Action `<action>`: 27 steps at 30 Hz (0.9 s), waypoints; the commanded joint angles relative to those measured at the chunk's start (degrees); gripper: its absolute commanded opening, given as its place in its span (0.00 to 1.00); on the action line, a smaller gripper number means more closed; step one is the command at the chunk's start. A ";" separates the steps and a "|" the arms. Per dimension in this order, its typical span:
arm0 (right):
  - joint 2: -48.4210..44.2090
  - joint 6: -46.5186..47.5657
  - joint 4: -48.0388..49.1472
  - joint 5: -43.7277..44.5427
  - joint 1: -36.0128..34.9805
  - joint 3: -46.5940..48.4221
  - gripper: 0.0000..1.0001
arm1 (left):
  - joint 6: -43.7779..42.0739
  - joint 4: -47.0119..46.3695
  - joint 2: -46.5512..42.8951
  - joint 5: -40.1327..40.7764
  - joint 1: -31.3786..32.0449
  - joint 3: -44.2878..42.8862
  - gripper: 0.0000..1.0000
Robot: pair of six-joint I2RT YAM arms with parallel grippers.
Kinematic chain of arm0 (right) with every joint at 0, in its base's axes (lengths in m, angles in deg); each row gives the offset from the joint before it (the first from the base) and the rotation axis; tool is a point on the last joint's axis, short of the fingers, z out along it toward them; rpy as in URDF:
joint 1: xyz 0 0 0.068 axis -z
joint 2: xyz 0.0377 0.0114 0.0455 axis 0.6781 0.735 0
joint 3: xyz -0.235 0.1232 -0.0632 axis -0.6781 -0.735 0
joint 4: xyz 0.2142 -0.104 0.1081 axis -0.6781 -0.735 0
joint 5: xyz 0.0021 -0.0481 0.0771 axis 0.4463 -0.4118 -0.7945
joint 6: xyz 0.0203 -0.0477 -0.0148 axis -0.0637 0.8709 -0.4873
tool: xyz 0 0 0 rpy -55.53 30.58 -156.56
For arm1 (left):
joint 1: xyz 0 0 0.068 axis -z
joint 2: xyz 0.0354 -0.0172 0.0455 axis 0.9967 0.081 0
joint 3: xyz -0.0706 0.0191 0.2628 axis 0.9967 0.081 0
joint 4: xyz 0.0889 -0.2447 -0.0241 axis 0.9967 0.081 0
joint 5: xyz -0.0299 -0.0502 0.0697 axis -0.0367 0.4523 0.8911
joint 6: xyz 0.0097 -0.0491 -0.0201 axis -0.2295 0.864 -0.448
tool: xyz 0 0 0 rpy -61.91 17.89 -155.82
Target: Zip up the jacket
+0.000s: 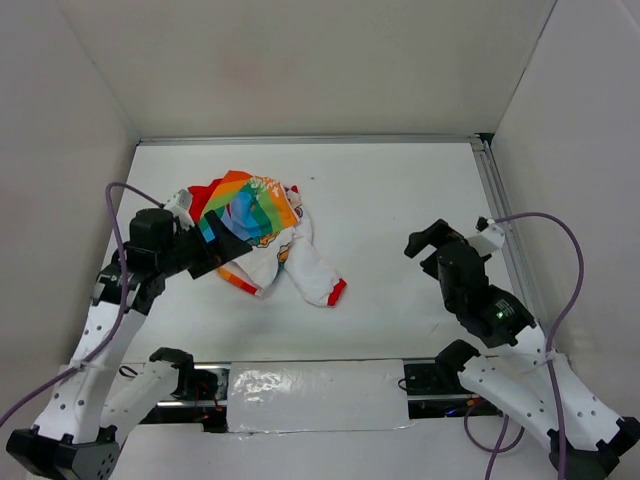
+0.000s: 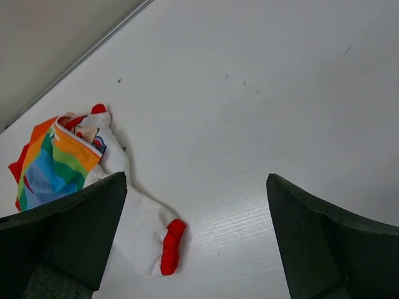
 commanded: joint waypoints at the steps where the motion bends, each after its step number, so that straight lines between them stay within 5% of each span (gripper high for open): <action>1: 2.68 4.39 5.54 -6.02 -0.98 -0.59 1.00 | 1.57 -1.29 3.74 0.32 0.20 0.84 0.99; 6: 14.01 7.31 13.90 -14.38 -2.56 0.62 1.00 | 2.71 -4.89 12.42 1.98 0.12 3.30 0.99; 15: 50.29 11.61 14.61 -17.99 -10.47 15.30 1.00 | 8.59 -0.51 28.53 9.53 -4.79 1.72 0.99; 21: 62.54 13.37 16.46 -25.99 -14.16 20.05 1.00 | 11.06 -0.85 30.55 8.49 -13.83 2.69 0.99; 27: 69.31 12.33 14.44 -26.18 -16.19 23.22 1.00 | 8.60 -5.07 38.71 9.28 -16.14 -2.39 0.99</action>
